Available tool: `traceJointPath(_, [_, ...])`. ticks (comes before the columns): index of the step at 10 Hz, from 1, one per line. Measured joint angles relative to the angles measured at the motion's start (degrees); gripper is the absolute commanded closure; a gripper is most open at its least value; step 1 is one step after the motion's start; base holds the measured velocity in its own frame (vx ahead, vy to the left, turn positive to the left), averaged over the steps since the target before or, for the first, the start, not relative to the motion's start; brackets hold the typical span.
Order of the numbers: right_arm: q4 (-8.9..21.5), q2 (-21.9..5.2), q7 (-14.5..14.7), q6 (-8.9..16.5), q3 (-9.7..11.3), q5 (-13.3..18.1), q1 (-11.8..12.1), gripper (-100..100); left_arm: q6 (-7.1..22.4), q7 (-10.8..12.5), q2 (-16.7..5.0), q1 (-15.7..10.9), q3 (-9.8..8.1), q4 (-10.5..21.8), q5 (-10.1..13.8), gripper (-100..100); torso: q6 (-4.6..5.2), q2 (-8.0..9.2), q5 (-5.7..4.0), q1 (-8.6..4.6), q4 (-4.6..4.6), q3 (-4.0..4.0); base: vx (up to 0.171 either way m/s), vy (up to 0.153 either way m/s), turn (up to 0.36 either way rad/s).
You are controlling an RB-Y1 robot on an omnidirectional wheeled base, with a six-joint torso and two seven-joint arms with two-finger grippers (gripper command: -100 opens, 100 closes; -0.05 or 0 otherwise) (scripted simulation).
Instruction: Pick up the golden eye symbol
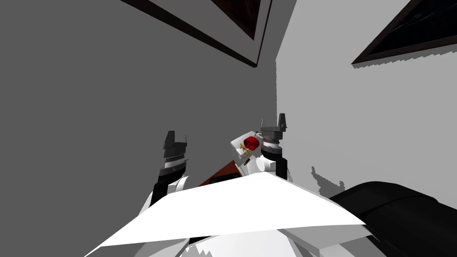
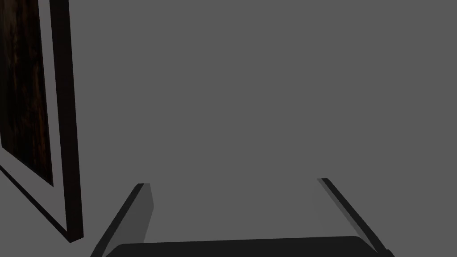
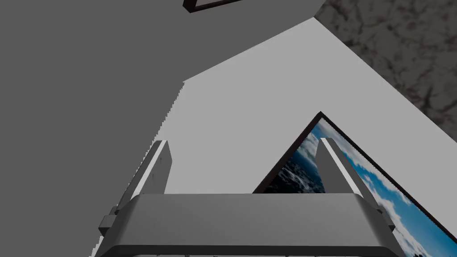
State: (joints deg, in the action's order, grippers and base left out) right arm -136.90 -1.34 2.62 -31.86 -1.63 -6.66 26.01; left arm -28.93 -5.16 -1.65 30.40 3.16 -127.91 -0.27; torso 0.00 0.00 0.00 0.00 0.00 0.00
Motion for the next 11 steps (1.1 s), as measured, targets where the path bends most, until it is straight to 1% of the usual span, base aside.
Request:
traceJointPath(1, [0.2, -1.0, -0.1, -0.1, 0.2, 0.0, 0.3, -100, 0.0, 0.0, 0.0, 0.0, 0.0, 0.0, 0.0, 0, 0.0, 0.02, 0.0, 0.0, 0.0, 0.01, -0.015, 0.007, 0.017])
traceJointPath(3, [0.4, -3.9, -0.1, 0.6, 0.7, 0.1, 0.7, -100, 0.0, 0.0, 0.0, 0.0, 0.0, 0.0, 0.0, 0, 0.0, 0.08, 0.01, 0.02, 0.02, 0.04, -0.026, 0.01, 0.022])
traceJointPath(5, [1.3, -7.2, 0.0, 0.5, 2.0, 0.6, 2.1, -100, 0.0, 0.0, 0.0, 0.0, 0.0, 0.0, 0.0, 0, 0.0, 0.14, 0.0, 0.01, 0.03, 0.08, -0.033, 0.006, 0.017])
traceJointPath(6, [1.8, -8.4, -0.1, 0.4, 2.2, 0.6, 2.3, -100, 0.0, 0.0, 0.0, 0.0, 0.0, 0.0, 0.0, 0, 0.0, 0.12, 0.0, 0.0, 0.03, 0.07, -0.03, 0.007, 0.016])
traceJointPath(7, [2.1, -10.2, -0.3, 0.5, 2.3, 0.6, 2.7, -100, 0.0, 0.0, 0.0, 0.0, 0.0, 0.0, 0.0, 0, 0.0, 0.13, 0.0, 0.0, 0.03, 0.07, -0.049, 0.006, 0.027])
traceJointPath(8, [3.0, -11.9, -0.2, 0.9, 3.0, 0.8, 2.8, -100, 0.0, 0.0, 0.0, 0.0, 0.0, 0.0, 0.0, 0, -0.01, 0.17, 0.0, 0.0, 0.03, 0.09, -0.037, 0.004, 0.012])
traceJointPath(11, [4.0, -16.1, -0.1, 1.0, 4.2, 1.2, 4.2, -100, 0.0, 0.0, 0.0, 0.0, 0.0, 0.0, 0.0, 0, 0.0, 0.13, 0.0, -0.01, 0.03, 0.08, -0.033, 0.003, 0.014])
